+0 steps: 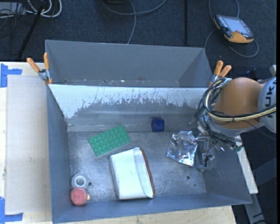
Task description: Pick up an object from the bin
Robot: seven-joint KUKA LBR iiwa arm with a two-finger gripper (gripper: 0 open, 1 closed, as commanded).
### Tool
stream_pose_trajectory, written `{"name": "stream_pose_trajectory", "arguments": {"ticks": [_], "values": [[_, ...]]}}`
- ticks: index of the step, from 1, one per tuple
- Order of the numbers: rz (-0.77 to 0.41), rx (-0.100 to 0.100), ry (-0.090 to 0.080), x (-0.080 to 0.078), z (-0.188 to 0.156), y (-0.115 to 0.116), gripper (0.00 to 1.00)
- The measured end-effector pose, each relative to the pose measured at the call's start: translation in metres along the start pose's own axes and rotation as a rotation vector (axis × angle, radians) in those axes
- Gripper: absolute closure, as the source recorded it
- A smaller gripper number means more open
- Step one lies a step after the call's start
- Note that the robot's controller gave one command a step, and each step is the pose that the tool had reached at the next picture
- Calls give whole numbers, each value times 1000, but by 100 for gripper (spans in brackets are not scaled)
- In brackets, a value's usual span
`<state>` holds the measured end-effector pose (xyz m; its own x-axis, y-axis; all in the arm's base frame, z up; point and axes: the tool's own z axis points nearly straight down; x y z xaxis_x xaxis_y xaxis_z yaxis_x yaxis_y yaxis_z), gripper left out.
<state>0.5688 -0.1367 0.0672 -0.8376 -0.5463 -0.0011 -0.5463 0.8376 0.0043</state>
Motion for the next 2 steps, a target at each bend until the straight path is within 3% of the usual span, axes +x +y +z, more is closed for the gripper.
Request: {"name": "stream_pose_trajectory", "arguments": {"ticks": [1, 2], "values": [[1, 0, 0, 0, 0, 0, 100], [3, 2, 0, 0, -2, 0, 100]]}}
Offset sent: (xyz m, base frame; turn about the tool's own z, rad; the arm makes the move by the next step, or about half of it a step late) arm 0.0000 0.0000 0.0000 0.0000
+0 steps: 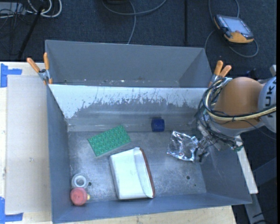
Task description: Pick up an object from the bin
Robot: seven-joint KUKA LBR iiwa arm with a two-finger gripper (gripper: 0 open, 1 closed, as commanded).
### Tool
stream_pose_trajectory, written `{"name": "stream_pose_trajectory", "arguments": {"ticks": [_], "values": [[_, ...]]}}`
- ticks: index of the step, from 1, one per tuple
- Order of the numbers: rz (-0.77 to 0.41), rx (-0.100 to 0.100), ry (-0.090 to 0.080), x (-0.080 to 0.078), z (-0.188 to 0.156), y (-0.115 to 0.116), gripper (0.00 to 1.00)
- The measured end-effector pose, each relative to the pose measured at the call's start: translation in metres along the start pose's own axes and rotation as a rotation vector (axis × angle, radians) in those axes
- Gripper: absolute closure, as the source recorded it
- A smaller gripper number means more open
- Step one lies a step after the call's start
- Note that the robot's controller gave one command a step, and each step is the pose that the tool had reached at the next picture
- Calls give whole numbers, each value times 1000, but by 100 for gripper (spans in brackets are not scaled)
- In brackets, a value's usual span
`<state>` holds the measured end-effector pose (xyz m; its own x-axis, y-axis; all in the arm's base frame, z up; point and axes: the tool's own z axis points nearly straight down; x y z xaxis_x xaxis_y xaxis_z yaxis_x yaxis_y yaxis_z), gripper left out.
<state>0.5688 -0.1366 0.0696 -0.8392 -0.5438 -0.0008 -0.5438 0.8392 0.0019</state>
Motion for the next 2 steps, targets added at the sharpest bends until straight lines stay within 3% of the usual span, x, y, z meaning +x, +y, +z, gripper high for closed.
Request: {"name": "stream_pose_trajectory", "arguments": {"ticks": [1, 2], "values": [[4, 6, -4, -2, -58, 0, 100], [8, 4, -3, -4, -92, 0, 100]]}}
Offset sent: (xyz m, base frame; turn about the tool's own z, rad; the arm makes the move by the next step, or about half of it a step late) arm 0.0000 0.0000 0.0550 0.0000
